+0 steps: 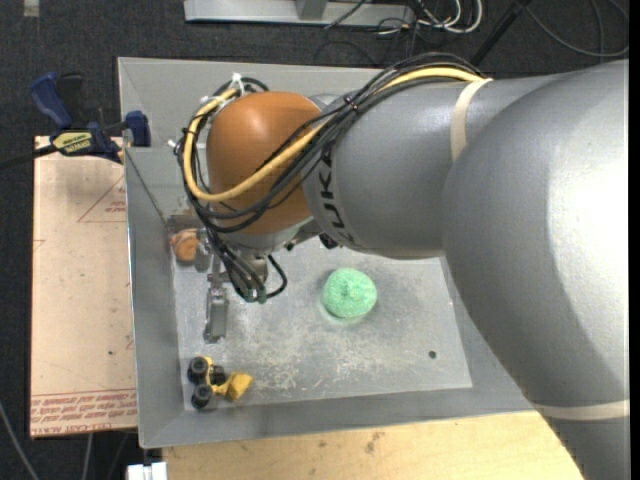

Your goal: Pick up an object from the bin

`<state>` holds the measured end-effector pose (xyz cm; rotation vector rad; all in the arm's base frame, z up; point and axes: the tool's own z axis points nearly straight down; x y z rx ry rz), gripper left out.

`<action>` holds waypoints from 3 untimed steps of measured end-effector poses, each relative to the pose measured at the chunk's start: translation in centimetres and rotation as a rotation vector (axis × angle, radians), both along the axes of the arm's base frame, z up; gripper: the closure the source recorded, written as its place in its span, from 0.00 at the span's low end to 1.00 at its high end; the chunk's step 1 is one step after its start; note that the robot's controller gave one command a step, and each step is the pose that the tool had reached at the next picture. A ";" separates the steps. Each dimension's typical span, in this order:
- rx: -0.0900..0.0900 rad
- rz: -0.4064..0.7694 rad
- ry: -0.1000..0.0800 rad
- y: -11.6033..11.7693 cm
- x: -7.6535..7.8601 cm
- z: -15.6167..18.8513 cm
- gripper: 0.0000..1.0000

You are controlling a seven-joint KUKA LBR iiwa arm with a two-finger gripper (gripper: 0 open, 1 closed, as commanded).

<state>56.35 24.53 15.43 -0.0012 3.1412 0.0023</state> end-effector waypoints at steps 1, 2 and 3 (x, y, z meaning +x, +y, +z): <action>0.003 0.102 -0.008 -1.3 -2.0 -2.6 0.00; -0.001 0.188 0.000 -2.3 -4.7 -6.9 0.00; 0.006 0.150 -0.005 -4.9 -5.9 -7.9 0.00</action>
Offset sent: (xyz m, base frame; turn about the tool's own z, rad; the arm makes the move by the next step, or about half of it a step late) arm -0.0553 -0.0242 -0.0791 -0.1742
